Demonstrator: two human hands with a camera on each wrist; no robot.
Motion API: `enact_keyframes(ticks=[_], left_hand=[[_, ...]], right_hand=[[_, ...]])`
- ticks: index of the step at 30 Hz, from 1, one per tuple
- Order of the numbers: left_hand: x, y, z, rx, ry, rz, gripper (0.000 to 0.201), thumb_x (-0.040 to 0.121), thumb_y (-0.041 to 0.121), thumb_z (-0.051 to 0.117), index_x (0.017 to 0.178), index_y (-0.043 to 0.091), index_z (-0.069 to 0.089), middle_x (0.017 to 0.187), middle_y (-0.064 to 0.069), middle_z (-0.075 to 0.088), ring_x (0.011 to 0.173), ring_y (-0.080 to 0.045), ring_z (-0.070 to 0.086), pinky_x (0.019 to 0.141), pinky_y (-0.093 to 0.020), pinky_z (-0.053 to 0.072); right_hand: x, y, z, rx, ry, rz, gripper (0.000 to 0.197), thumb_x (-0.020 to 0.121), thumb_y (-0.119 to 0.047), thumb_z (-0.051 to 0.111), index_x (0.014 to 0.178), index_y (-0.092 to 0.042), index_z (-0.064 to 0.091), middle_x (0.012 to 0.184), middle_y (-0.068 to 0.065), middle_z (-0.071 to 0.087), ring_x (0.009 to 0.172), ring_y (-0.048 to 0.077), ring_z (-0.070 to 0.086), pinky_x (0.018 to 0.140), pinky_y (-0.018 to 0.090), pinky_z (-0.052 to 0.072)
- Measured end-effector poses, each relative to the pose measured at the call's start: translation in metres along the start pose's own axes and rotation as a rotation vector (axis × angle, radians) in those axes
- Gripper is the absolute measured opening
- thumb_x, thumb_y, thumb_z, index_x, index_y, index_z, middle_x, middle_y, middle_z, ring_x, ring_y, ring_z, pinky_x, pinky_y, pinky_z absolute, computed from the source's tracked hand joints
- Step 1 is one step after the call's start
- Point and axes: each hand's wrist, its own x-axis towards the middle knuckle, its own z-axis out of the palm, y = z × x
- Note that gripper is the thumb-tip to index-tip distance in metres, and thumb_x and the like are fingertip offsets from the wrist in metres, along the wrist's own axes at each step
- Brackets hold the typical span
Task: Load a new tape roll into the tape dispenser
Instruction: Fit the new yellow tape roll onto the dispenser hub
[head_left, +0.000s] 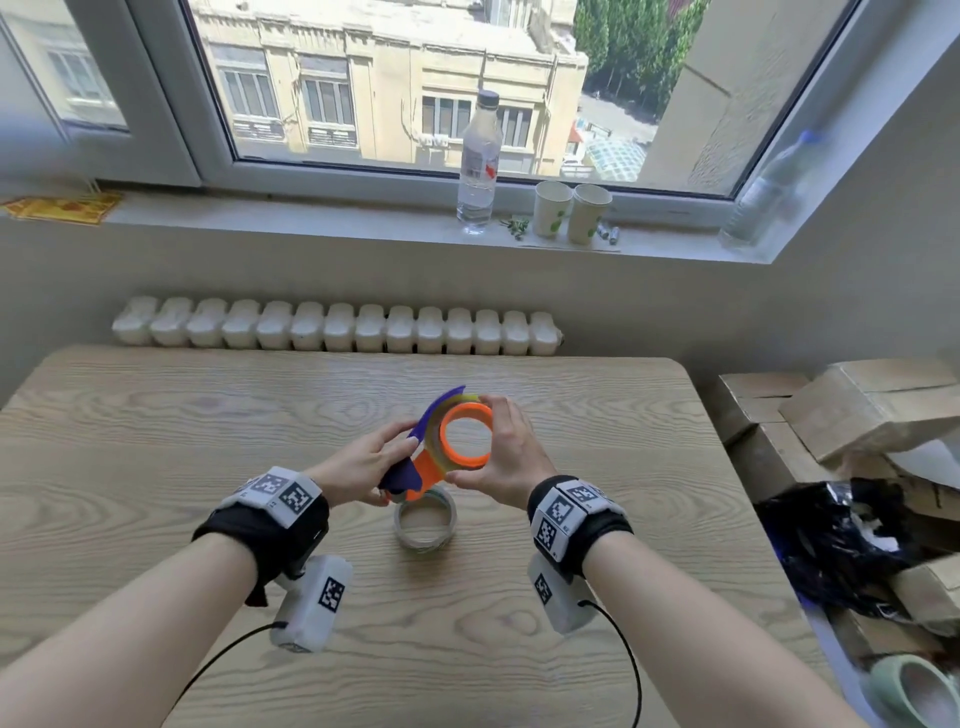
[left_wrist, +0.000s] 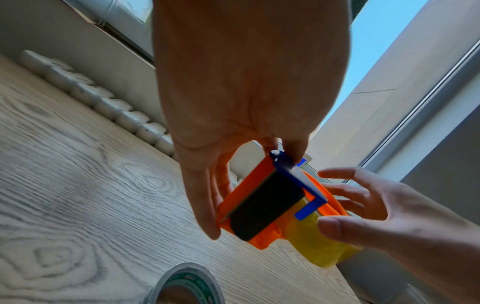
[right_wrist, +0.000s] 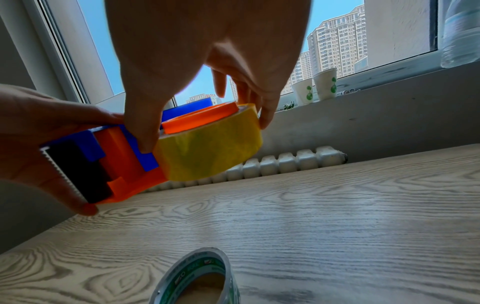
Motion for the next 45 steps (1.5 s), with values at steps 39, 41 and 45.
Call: enact_keyframes(ticks=[39, 41, 45], left_hand=[[-0.021, 0.019, 0.006, -0.006, -0.093, 0.083, 0.089, 0.034, 0.063, 0.083, 0.112, 0.023, 0.067, 0.110, 0.000, 0.073, 0.107, -0.013, 0.066, 0.091, -0.029, 0.051], [-0.019, 0.024, 0.011, -0.083, -0.117, 0.117, 0.082, 0.035, 0.059, 0.085, 0.107, 0.024, 0.070, 0.108, 0.002, 0.074, 0.106, -0.012, 0.066, 0.093, -0.029, 0.049], [-0.016, 0.033, 0.020, -0.236, -0.121, 0.142, 0.062, 0.057, 0.035, 0.085, 0.112, 0.015, 0.064, 0.107, -0.003, 0.074, 0.105, -0.018, 0.066, 0.097, -0.032, 0.048]], right_hand=[[0.005, 0.010, -0.011, 0.758, -0.073, 0.468, 0.019, 0.084, 0.004, 0.056, 0.072, -0.009, 0.059, 0.072, 0.012, 0.057, 0.064, 0.023, 0.057, 0.058, 0.033, 0.057], [0.004, 0.006, -0.012, 0.836, -0.091, 0.495, 0.011, 0.086, 0.002, 0.055, 0.079, -0.004, 0.061, 0.081, 0.019, 0.059, 0.067, 0.025, 0.061, 0.056, 0.029, 0.058], [0.004, 0.004, -0.009, 0.957, -0.121, 0.540, 0.021, 0.091, -0.004, 0.052, 0.105, 0.011, 0.059, 0.095, 0.026, 0.061, 0.071, 0.027, 0.066, 0.056, 0.027, 0.060]])
